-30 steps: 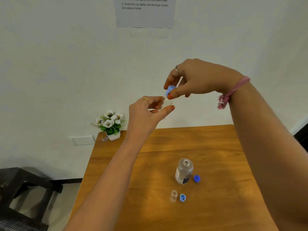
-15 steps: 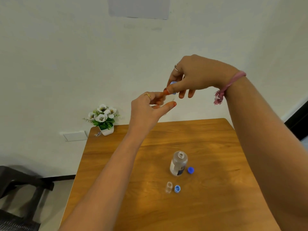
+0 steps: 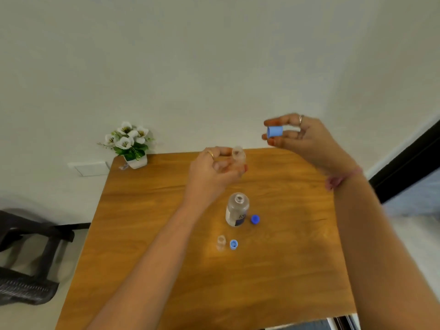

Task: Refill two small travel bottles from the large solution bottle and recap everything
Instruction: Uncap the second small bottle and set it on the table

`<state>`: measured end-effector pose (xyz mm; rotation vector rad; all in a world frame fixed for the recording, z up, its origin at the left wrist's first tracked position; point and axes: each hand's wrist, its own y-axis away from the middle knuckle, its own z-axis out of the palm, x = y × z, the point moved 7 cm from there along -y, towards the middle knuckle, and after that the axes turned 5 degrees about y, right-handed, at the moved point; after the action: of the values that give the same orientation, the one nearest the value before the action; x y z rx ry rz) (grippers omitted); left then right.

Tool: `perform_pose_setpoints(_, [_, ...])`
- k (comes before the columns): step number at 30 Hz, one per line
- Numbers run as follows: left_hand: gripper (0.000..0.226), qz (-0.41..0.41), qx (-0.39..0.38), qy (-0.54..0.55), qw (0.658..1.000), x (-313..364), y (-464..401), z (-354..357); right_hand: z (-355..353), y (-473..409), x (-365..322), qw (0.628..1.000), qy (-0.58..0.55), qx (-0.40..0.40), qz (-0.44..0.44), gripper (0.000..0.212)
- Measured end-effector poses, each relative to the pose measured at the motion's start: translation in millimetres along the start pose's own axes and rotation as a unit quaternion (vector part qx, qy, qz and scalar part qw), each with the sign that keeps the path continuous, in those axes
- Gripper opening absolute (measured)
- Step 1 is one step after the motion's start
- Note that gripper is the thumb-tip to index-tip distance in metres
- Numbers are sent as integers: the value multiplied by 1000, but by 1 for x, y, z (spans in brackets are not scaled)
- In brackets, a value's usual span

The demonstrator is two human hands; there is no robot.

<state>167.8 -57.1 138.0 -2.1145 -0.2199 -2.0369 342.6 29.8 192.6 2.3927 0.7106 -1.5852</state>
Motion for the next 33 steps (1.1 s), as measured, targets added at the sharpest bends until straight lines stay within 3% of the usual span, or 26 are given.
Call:
perform_pose_setpoints(5, [36, -20, -4, -155, 988, -64, 31, 47, 21, 49, 125, 984, -106, 76, 120, 33])
perform_pose_setpoints(10, [24, -76, -18, -235, 969, -129, 54, 78, 37, 94, 211, 977, -8, 109, 185, 28])
perform_pose_setpoints(13, [32, -116, -22, -274, 954, -162, 62, 90, 44, 110, 243, 971, 27, 100, 213, 30])
perform_pose_setpoints(23, [37, -184, 15, -306, 934, -227, 74, 105, 80, 131, 301, 971, 87, -20, 222, 44])
perform_pose_setpoints(33, [38, -196, 37, -321, 926, -250, 77, 100, 91, 129, 309, 971, 107, -53, 206, 44])
